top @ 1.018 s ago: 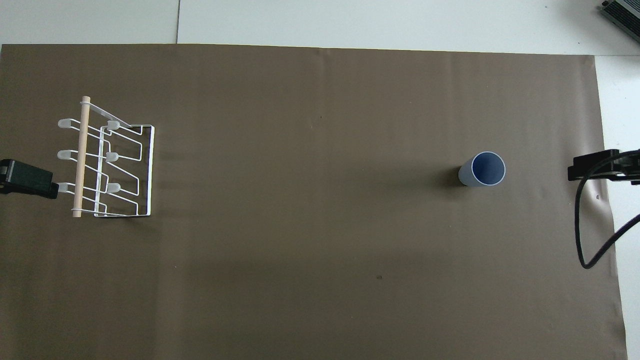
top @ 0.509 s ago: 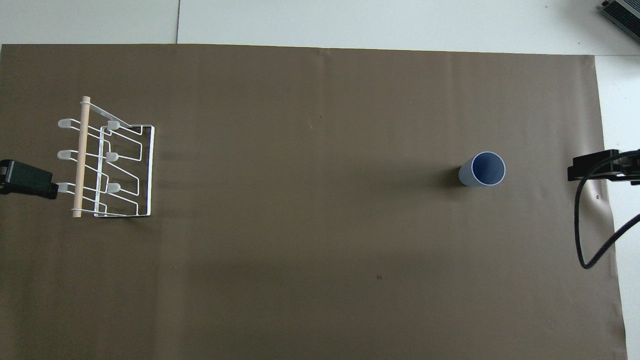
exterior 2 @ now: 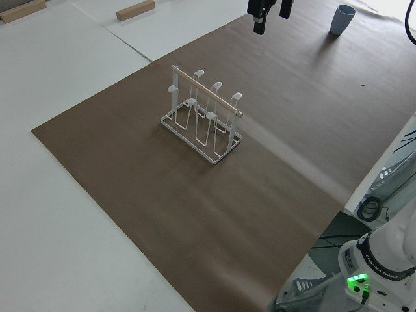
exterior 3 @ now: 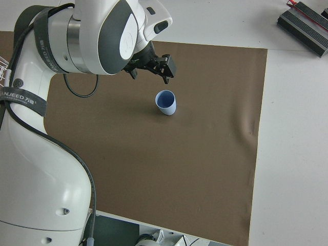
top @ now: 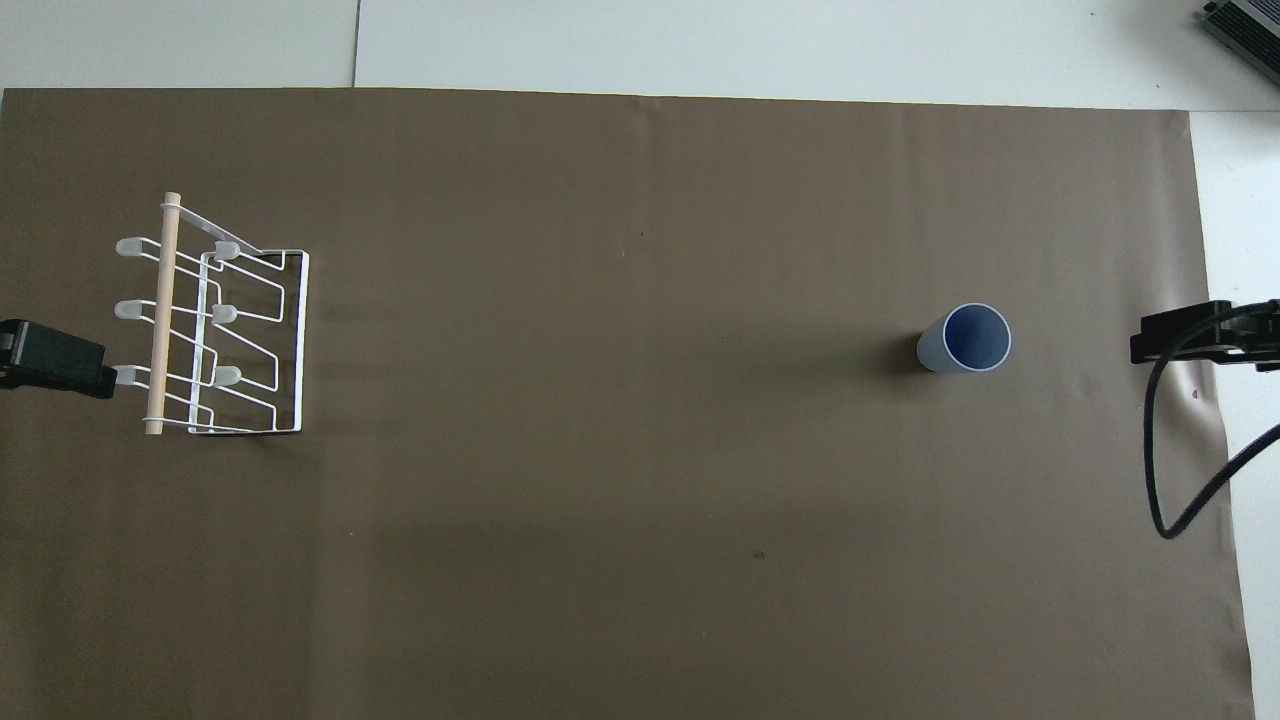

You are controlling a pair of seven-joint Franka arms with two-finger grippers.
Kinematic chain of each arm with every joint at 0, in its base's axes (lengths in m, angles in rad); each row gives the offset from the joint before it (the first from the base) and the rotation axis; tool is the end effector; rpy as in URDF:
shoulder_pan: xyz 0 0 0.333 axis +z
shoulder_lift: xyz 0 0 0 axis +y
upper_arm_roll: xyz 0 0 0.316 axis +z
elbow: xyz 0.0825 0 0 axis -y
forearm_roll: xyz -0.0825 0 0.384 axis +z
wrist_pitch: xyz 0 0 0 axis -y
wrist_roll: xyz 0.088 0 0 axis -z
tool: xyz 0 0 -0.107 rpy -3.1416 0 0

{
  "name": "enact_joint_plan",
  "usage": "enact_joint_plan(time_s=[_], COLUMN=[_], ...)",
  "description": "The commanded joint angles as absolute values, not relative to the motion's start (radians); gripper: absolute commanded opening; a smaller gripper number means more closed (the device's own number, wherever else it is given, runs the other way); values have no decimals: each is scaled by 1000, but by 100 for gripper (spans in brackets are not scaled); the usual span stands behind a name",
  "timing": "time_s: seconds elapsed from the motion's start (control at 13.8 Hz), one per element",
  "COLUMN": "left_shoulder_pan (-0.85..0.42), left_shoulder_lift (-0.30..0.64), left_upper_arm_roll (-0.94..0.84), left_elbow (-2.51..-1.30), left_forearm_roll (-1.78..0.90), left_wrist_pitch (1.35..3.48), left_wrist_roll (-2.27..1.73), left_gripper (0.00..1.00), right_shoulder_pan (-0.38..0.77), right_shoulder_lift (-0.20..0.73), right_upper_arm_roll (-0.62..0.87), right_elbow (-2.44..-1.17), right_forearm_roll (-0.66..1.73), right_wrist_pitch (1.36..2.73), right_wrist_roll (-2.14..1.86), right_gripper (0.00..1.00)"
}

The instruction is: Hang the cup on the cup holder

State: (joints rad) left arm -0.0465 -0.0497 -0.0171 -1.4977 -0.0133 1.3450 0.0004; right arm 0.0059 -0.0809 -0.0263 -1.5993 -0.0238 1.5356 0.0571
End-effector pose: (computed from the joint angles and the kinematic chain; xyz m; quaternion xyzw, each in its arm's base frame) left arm 0.5131 -0.0346 0.6661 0.9981 -0.0331 -0.0516 0.0045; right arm 0.5255 -0.0140 0.6517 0.9991 -0.0392 0.0088 0.0107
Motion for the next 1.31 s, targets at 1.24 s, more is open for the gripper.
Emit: enact_joint_plan(time_s=[1.24], left_shoulder_pan=[-49], left_shoulder_lift=[-71], left_upper_arm_roll=[-14], left_elbow=[-1519], left_forearm_roll=[6], left_wrist_pitch=[1339], left_wrist_roll=[-8], left_gripper=[100], right_shoulder_pan=[-34], right_shoulder_lift=[164], right_upper_arm_roll=[-21], right_elbow=[-1756], right_forearm_roll=[66], right_wrist_pitch=[1980], right_wrist_roll=[-161], right_gripper=[100])
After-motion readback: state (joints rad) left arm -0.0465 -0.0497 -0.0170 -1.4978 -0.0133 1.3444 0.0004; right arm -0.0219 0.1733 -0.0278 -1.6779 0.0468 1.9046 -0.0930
